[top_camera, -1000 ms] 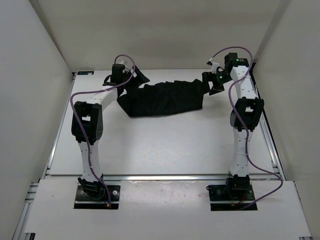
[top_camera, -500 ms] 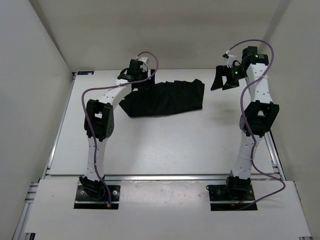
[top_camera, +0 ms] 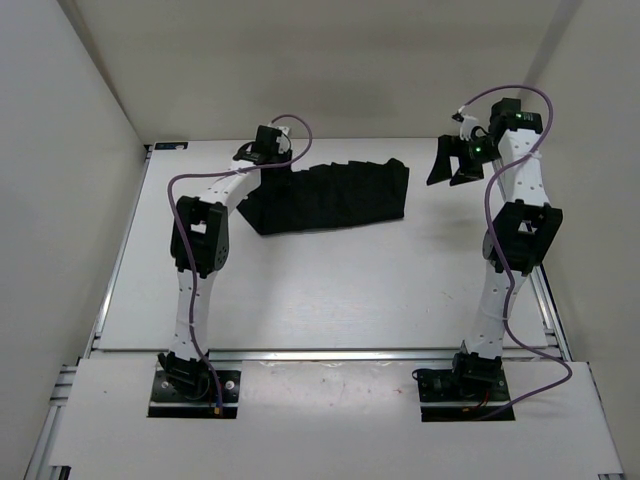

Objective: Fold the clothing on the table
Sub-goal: Fold the skirt

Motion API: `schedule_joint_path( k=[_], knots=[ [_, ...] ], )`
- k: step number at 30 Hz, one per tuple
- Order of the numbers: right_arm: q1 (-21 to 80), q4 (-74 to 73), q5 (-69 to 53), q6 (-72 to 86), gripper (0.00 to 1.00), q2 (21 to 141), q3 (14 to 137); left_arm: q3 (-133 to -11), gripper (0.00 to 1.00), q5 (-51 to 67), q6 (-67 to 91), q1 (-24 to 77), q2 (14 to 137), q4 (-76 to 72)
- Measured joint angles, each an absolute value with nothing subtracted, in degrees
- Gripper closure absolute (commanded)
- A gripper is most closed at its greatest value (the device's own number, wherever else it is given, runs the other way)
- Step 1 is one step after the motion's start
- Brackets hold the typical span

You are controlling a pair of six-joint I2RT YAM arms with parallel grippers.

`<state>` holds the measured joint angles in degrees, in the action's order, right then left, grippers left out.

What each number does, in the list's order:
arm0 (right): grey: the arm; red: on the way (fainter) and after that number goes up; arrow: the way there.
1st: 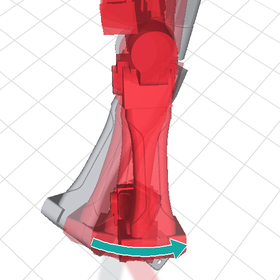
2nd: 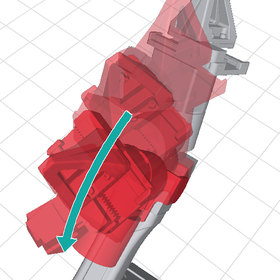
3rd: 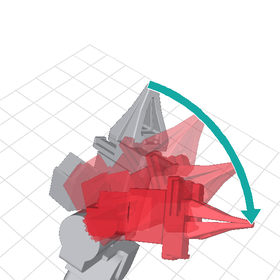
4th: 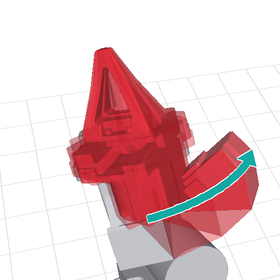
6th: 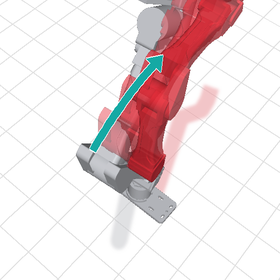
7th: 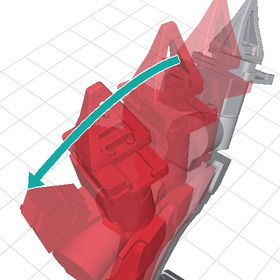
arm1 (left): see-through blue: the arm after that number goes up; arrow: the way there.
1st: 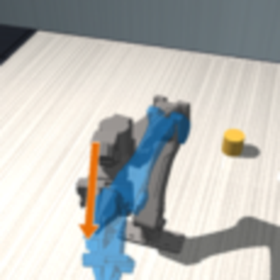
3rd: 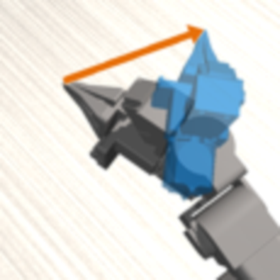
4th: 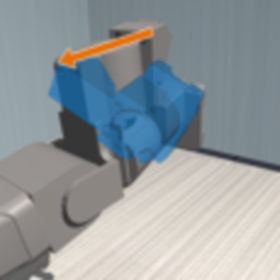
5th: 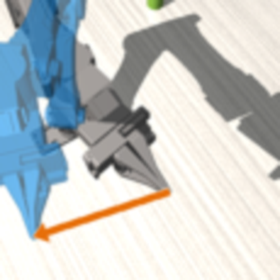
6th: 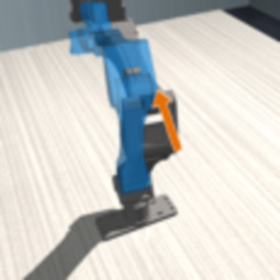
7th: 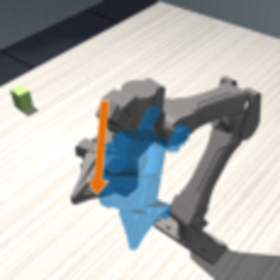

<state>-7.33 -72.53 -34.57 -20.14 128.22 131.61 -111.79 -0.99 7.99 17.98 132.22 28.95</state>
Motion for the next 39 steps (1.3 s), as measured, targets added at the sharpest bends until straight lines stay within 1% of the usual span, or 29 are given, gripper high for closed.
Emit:
schedule_joint_path(
  k=[2, 5, 7, 13, 21, 23, 26, 29, 31, 32, 33, 34, 36, 37, 39],
  knots=[
    [-7.33, -72.60, -34.48, -20.12, 0.01, 128.22, 131.35, -112.38, 0.88, -0.91, 8.21, 18.02, 132.73, 28.80],
    [-7.33, -72.55, -34.39, -20.03, 0.00, 128.22, 131.35, -112.42, 0.94, -0.84, 8.21, 18.02, 133.36, 28.71],
    [-7.46, -72.58, -34.30, -19.99, 0.01, 128.20, 131.35, -112.40, 1.00, -0.95, 8.84, 17.89, 133.64, 28.73],
    [-7.49, -72.49, -34.06, -19.94, 0.01, 128.16, 130.19, -112.51, 1.00, -1.76, 10.70, 16.14, 133.73, 28.95],
    [-7.11, -72.29, -33.52, -19.94, 0.01, 127.50, 127.94, -111.00, 1.00, -7.86, 16.03, 12.38, 133.56, 29.17],
    [-7.01, -72.36, -33.45, -19.94, 0.01, 127.07, 127.17, -106.87, 1.00, -9.65, 17.41, 11.75, 132.11, 26.92],
    [-6.74, -72.34, -33.39, -19.92, 0.01, 126.56, 126.56, -94.19, 1.00, -12.53, 20.14, 11.62, 126.02, 20.43],
    [-6.35, -72.31, -33.34, -19.94, 0.00, 126.13, 126.56, -90.72, 1.00, -14.59, 24.58, 11.42, 122.43, 20.43],
    [-6.07, -72.31, -33.36, -19.94, 0.01, 125.75, 126.54, -90.61, 0.98, -15.55, 26.04, 11.07, 120.99, 20.14],
    [-5.89, -72.31, -33.36, -19.94, 0.01, 125.58, 126.52, -90.56, 0.94, -16.19, 26.28, 10.92, 120.40, 19.90],
    [-5.80, -72.31, -33.39, -19.94, 0.01, 125.40, 126.50, -90.43, 0.84, -16.75, 26.17, 10.85, 119.87, 19.49],
    [-5.63, -72.31, -33.41, -19.97, 0.01, 125.21, 126.39, -90.17, 0.78, -17.17, 25.89, 10.70, 119.31, 19.03],
    [-5.34, -72.29, -33.45, -19.97, 0.01, 124.88, 125.95, -88.62, 0.72, -17.63, 25.23, 10.46, 117.80, 17.69],
    [-5.15, -72.29, -33.52, -19.97, 0.01, 124.75, 125.62, -87.88, 0.67, -17.85, 24.99, 10.31, 117.03, 17.54],
    [-4.84, -72.31, -33.58, -19.97, 0.01, 124.64, 124.90, -86.50, 0.67, -18.20, 24.80, 9.80, 115.42, 17.54]
  ],
)
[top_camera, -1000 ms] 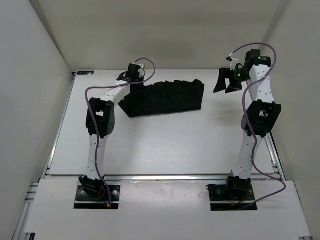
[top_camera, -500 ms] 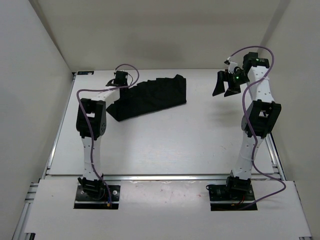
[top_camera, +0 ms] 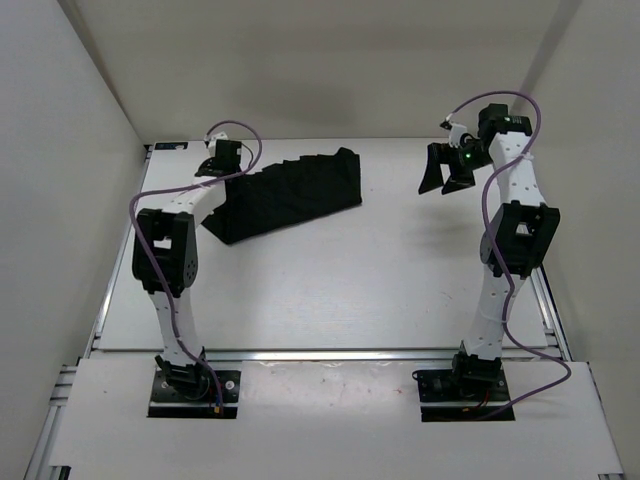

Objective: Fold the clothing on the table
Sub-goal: Fold the skirt

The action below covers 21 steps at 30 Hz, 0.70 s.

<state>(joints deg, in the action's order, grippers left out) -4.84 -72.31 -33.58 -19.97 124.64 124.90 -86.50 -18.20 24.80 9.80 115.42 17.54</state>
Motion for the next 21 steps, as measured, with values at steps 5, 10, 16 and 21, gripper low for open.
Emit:
schedule_joint_path(
  k=[5, 10, 16, 21],
  knots=[
    [-4.40, -72.36, -33.58, -19.97, 0.01, 124.55, 124.66, -82.98, 0.83, -18.17, 26.81, 7.60, 112.14, 16.25],
    [-4.38, -72.31, -33.63, -19.99, 0.01, 124.11, 123.68, -78.59, 1.00, -18.33, 28.60, 4.54, 110.87, 16.12],
    [-4.62, -72.36, -33.65, -20.03, 0.01, 122.91, 121.91, -78.35, 0.01, -18.65, 30.35, 3.51, 111.31, 17.12],
    [-5.15, -72.38, -33.85, -20.08, 0.01, 121.30, 121.16, -78.32, 0.01, -19.42, 29.71, 5.08, 110.50, 16.75]
  ],
)
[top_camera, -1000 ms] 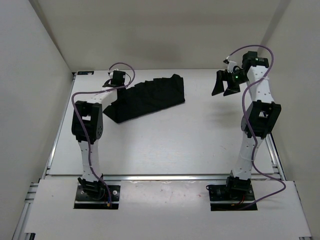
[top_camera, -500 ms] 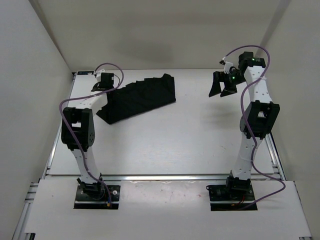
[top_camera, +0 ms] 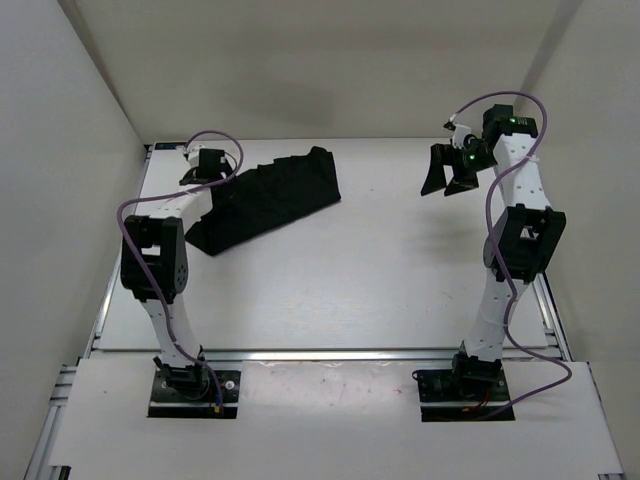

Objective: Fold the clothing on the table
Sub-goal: Fold the skirt

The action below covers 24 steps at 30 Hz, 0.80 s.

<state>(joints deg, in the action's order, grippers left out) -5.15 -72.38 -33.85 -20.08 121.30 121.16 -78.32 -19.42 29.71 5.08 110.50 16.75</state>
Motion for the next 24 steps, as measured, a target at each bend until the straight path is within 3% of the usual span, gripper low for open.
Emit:
schedule_joint_path(
  k=[5, 7, 9, 12, 13, 20, 24],
  knots=[
    [-5.48, -72.36, -34.09, -20.08, 0.01, 120.68, 120.95, -78.15, 0.01, -17.10, 25.15, 9.45, 106.59, 13.02],
    [-5.56, -72.36, -34.13, -20.08, 0.01, 120.66, 120.95, -78.61, 0.07, -13.58, 24.47, 10.79, 105.73, 12.36],
    [-5.63, -72.36, -34.22, -20.05, 0.01, 120.68, 120.92, -77.95, 0.23, -8.86, 25.23, 10.57, 105.62, 11.05],
    [-5.74, -72.27, -34.35, -20.08, 0.01, 120.44, 120.53, -73.32, 0.70, -1.98, 28.80, 7.66, 105.62, 7.66],
    [-5.87, -72.27, -34.46, -20.12, 0.01, 120.25, 120.03, -70.83, 0.76, 0.19, 30.20, 6.17, 105.67, 6.57],
    [-8.01, -72.42, -34.68, -20.16, 0.01, 118.17, 116.68, -61.93, 0.80, 7.25, 39.68, -0.82, 108.31, 3.09],
    [-8.97, -72.38, -34.68, -20.16, 0.00, 116.68, 115.37, -60.16, 0.89, 9.74, 45.47, -3.01, 109.10, 0.51]
  ],
)
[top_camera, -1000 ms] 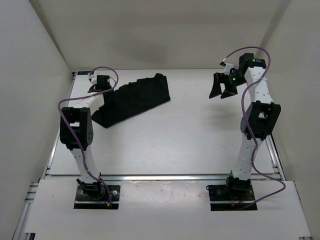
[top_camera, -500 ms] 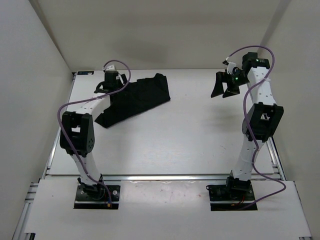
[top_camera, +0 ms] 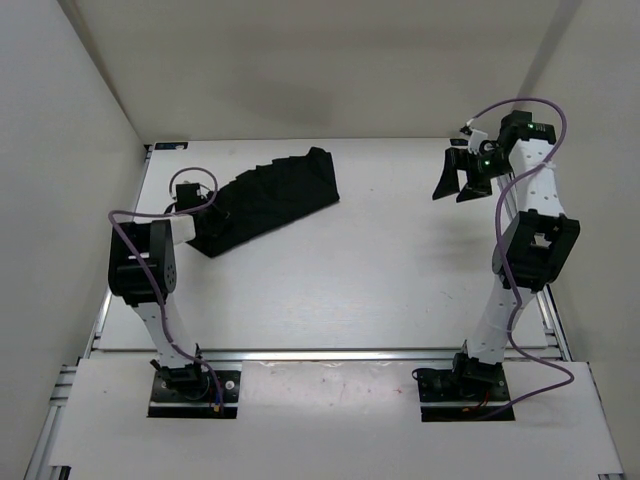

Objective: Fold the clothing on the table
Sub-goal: Fold the skirt

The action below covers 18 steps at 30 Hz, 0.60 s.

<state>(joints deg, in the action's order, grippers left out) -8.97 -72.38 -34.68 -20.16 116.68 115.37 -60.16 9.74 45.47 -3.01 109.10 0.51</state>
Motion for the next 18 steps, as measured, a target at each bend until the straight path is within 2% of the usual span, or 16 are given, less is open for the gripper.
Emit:
schedule_joint_path(
  k=[7, 13, 18],
  knots=[
    [-8.93, -72.40, -34.65, -20.16, 0.01, 114.78, 113.27, -49.10, 0.99, 10.50, 56.16, -7.49, 103.61, -6.90],
    [-8.45, -72.36, -34.65, -20.16, 0.01, 114.17, 112.57, -54.52, 1.00, 8.49, 53.47, -7.07, 104.49, 0.05],
    [-8.34, -72.16, -34.63, -20.16, 0.01, 113.47, 112.03, -63.05, 0.98, 2.09, 44.93, 0.43, 104.44, 7.70]
  ],
)
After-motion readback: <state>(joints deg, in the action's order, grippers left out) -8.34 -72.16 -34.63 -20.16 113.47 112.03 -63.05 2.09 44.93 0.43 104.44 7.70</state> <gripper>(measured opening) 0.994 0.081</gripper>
